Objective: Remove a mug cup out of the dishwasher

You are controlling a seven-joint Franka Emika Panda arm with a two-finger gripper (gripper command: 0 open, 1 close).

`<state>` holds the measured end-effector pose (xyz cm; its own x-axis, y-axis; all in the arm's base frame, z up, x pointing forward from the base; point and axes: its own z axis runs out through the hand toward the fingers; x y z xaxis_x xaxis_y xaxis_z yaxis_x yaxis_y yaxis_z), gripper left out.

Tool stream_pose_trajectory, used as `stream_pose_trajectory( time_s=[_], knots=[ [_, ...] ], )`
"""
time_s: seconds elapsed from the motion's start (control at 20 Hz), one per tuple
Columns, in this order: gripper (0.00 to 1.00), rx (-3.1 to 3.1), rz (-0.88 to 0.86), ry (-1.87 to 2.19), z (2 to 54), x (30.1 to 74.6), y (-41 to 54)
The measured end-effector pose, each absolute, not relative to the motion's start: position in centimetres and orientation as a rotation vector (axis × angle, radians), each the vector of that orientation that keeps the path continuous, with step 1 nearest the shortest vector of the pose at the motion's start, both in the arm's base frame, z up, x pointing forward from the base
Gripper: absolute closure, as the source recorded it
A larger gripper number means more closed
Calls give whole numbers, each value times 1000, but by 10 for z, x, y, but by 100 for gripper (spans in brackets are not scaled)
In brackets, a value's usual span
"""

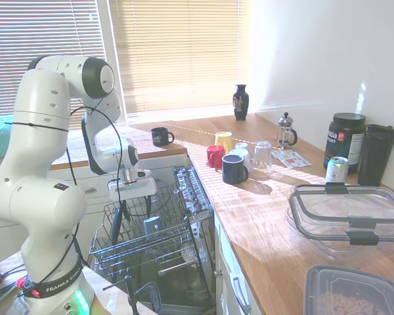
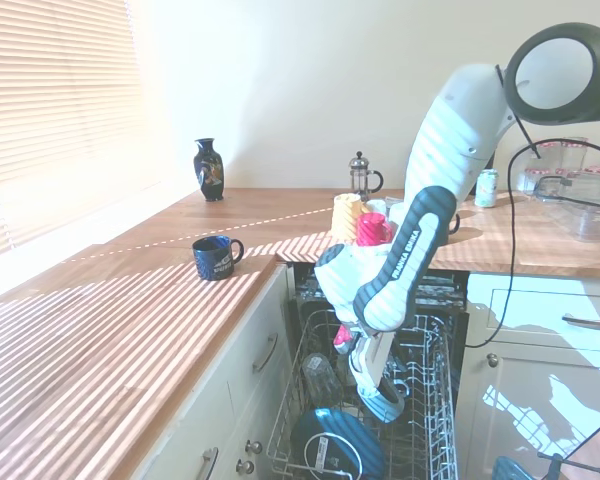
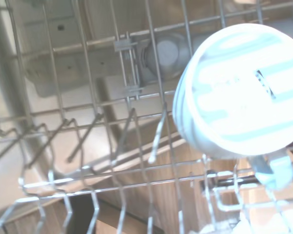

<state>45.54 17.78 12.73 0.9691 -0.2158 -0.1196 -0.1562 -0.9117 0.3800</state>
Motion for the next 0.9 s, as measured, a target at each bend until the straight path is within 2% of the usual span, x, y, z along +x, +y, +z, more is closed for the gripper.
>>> stream_pose_trajectory(
  time_s=[0.65, 0.7, 0.9],
  knots=[
    [0, 2715, -288, -112, 65, 501, 154],
    [100, 2710, -294, -112, 60, 501, 151],
    [100, 2700, -310, -112, 50, 500, 143]
  ],
)
